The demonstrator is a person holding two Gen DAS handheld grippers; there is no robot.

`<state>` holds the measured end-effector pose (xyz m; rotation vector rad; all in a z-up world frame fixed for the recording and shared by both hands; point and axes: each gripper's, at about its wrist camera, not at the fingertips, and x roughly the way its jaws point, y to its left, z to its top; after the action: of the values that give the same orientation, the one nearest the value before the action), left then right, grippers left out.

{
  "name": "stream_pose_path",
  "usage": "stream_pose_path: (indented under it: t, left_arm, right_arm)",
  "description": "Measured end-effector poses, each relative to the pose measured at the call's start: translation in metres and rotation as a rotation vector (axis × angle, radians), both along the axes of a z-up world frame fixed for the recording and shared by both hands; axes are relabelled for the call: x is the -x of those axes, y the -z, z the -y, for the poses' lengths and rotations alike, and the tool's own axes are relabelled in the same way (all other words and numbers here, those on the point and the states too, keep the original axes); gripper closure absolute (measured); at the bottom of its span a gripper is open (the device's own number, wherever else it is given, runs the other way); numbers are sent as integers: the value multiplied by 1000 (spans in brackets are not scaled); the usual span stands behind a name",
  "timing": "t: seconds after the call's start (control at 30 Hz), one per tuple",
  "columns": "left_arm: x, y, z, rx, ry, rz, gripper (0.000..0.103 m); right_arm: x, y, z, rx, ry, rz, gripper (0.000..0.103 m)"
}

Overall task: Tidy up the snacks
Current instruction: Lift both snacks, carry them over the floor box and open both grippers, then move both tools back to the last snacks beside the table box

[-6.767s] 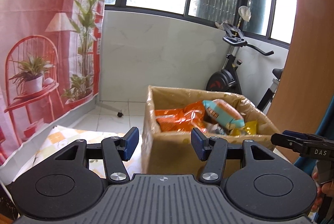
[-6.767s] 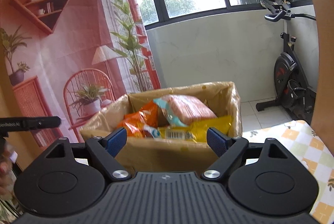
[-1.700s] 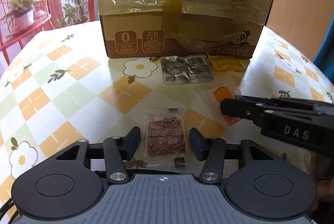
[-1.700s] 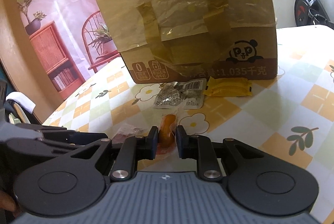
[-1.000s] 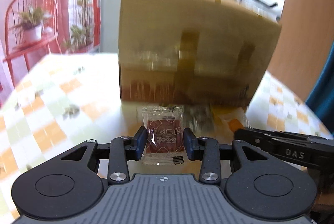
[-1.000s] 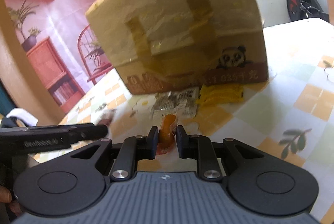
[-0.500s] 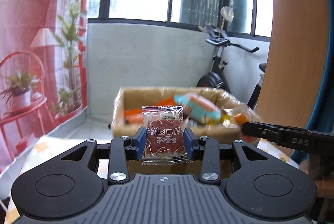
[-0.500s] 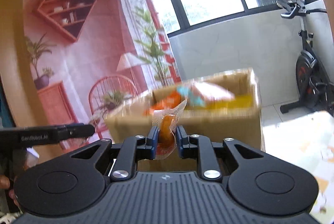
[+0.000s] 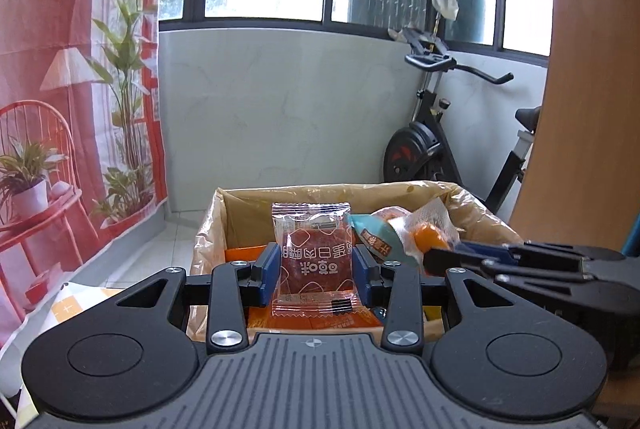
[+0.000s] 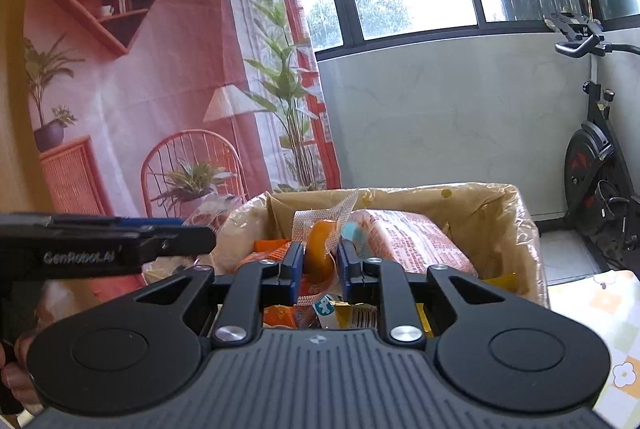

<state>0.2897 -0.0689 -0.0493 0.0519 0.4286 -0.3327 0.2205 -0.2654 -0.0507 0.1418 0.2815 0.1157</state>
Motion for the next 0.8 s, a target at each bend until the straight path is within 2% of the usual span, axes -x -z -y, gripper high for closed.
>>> stream_pose_path:
  t: [0.27,0.37,0.47,0.63,0.8]
  left_arm:
    - [-12,7,0,-25,-17,-26,60]
    - [-16,8,0,-36,-30,-31,55]
    - [-15,7,-4,-29,-37,-36,54]
    - [-4,1,-15,4,-58,-7,44]
    - [15,-4,-28,36,-79,20,43]
  right_arm:
    - [-13,8,4,-2,12,-23,81]
    - [-12,9,2,50,33,-11,79]
    - [-9,9,3,45,25,-9,66]
    - [4,5,1,53,36,26,66]
    - [26,3,-1,50,43,70,66]
